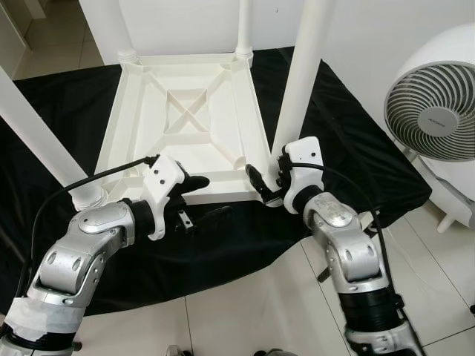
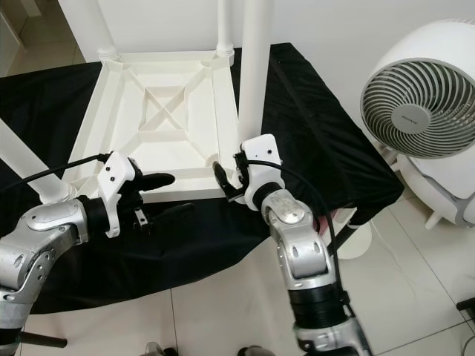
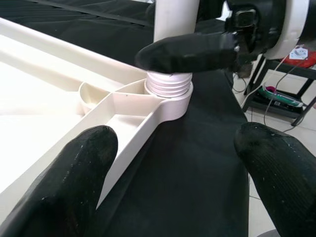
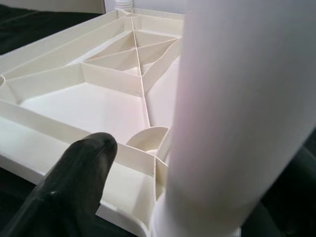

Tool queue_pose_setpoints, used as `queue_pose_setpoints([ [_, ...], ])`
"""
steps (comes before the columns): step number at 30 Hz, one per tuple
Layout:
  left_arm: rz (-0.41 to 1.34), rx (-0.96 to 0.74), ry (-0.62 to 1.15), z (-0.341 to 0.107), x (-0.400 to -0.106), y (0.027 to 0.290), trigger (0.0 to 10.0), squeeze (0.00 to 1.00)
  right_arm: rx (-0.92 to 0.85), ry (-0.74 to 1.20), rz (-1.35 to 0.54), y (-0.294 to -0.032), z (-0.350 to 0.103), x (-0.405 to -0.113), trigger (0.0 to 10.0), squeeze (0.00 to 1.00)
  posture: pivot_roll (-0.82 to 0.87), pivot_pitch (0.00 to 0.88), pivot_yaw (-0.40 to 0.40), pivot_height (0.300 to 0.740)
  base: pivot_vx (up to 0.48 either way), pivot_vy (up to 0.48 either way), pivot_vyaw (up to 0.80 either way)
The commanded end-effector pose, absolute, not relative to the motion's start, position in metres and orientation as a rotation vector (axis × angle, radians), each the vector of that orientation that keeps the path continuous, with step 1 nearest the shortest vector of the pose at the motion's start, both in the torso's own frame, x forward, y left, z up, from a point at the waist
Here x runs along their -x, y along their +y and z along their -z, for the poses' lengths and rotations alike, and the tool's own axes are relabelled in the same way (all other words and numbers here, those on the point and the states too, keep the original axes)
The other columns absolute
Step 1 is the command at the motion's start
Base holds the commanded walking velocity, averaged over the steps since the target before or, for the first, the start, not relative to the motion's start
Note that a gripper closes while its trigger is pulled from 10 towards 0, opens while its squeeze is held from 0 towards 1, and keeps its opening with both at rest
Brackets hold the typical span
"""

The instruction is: Building children table

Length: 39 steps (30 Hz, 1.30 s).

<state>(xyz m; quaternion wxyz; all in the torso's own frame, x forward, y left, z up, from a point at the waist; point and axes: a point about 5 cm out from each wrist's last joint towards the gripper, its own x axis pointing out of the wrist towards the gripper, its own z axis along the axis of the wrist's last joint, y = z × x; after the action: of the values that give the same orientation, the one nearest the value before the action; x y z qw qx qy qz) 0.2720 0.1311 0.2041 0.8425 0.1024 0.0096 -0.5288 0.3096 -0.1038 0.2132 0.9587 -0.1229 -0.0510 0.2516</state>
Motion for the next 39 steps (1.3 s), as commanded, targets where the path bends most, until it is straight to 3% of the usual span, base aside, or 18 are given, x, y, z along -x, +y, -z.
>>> queue_pose_setpoints([
  [1,1.053,-0.224,0.029,-0.203,-0.274,0.135,10.0,0.00,0.260,-0.116,-0.600,-0.097,-0.213,-0.308,10.0,0.00,-0.05,0.138,0.033,0.740,0.000,0.000,0.00],
  [11,1.053,-0.226,0.029,-0.204,-0.275,0.136,10.0,0.00,0.421,-0.032,-0.993,-0.109,-0.209,-0.320,10.0,0.00,-0.04,0.126,0.039,0.740,0.000,0.000,0.00],
  [12,1.050,-0.227,0.028,-0.204,-0.275,0.136,10.0,0.00,0.400,-0.025,-1.024,-0.109,-0.209,-0.321,1.8,0.00,-0.03,0.124,0.037,0.740,0.000,0.000,0.00],
  [13,1.049,-0.226,0.028,-0.204,-0.274,0.137,10.0,0.00,0.370,-0.015,-1.041,-0.109,-0.208,-0.322,0.2,0.00,-0.03,0.122,0.036,0.740,0.000,0.000,0.00],
  [22,1.041,-0.226,0.028,-0.204,-0.274,0.138,10.0,0.00,0.332,0.008,-1.068,-0.100,-0.199,-0.315,0.0,0.00,-0.03,0.116,0.029,0.740,0.000,0.000,0.00],
  [24,1.041,-0.226,0.028,-0.204,-0.273,0.138,10.0,0.00,0.319,0.024,-0.970,-0.096,-0.195,-0.317,0.0,0.00,-0.03,0.117,0.028,0.740,0.000,0.000,0.00],
  [25,1.041,-0.224,0.029,-0.203,-0.272,0.137,10.0,0.00,0.288,0.057,-0.774,-0.092,-0.186,-0.322,0.0,0.00,-0.03,0.118,0.024,0.740,0.000,0.000,0.00],
  [29,1.043,-0.220,0.030,-0.202,-0.272,0.136,10.0,0.00,0.208,0.109,-0.516,-0.091,-0.174,-0.325,0.0,0.00,-0.04,0.120,0.026,0.740,0.000,0.000,0.00],
  [32,1.044,-0.219,0.030,-0.202,-0.272,0.136,10.0,0.00,0.207,0.114,-0.442,-0.092,-0.172,-0.324,0.0,0.00,-0.04,0.120,0.026,0.740,0.000,0.000,0.00],
  [33,1.047,-0.218,0.031,-0.202,-0.272,0.136,10.0,0.00,0.171,0.136,-0.333,-0.095,-0.167,-0.322,0.0,0.00,-0.05,0.121,0.028,0.740,0.000,0.000,0.00],
  [35,1.047,-0.218,0.031,-0.202,-0.272,0.136,10.0,0.00,0.171,0.136,-0.333,-0.095,-0.167,-0.322,0.0,0.00,-0.05,0.121,0.028,0.740,0.000,0.000,0.00],
  [36,1.051,-0.217,0.031,-0.201,-0.272,0.135,10.0,0.00,0.144,0.144,-0.204,-0.098,-0.164,-0.320,0.0,0.00,-0.05,0.121,0.028,0.740,0.000,0.000,0.00],
  [39,1.058,-0.216,0.031,-0.201,-0.273,0.134,10.0,0.00,0.122,0.155,-0.101,-0.099,-0.159,-0.316,0.0,0.00,-0.05,0.121,0.036,0.740,0.000,0.000,0.00],
])
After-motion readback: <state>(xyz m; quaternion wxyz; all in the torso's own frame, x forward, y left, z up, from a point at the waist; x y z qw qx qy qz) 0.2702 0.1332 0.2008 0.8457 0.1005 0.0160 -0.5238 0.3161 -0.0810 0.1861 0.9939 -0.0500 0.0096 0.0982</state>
